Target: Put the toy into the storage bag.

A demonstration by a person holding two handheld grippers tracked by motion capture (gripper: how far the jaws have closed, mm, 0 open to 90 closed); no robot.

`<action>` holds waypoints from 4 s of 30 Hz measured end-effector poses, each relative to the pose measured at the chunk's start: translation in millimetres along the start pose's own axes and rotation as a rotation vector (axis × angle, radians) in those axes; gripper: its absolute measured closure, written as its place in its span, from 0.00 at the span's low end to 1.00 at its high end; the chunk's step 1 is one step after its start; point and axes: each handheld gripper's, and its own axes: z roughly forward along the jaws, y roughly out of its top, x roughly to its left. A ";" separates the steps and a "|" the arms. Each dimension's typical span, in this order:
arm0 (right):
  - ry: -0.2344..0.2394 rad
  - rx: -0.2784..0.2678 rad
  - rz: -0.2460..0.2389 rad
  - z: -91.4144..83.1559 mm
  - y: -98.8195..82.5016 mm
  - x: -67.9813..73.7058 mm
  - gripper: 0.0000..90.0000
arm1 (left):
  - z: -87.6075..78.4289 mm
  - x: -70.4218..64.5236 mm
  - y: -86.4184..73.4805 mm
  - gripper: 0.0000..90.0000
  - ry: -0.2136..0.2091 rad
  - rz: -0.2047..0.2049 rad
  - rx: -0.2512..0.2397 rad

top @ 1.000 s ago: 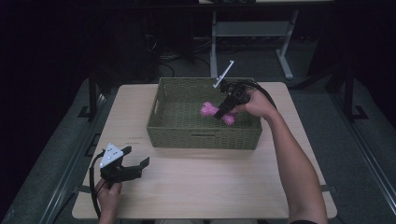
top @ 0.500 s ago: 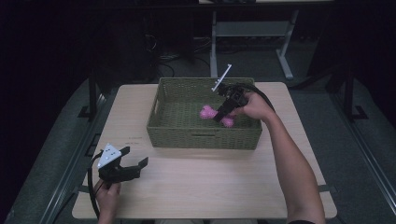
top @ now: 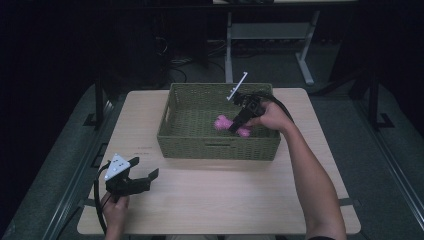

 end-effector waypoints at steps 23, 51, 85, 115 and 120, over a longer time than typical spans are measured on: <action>0.003 0.024 0.009 17.1 -0.8 -2.8 0.64 | 1.2 -1.6 0.5 0.15 -0.006 0.005 0.004; -0.006 -0.012 0.048 9.1 -4.2 0.2 0.49 | 0.3 -0.3 0.5 0.15 -0.001 0.002 0.001; -0.080 -0.101 0.036 -45.3 -17.8 30.2 0.43 | 0.6 -2.1 0.7 0.15 -0.006 0.011 0.007; -0.094 -0.144 -0.027 -63.8 -32.7 70.7 0.39 | 1.1 -3.2 0.5 0.15 -0.006 0.017 0.010; -0.090 -0.144 -0.025 -61.8 -37.4 75.2 0.39 | 0.9 -2.7 0.3 0.15 -0.004 0.013 0.009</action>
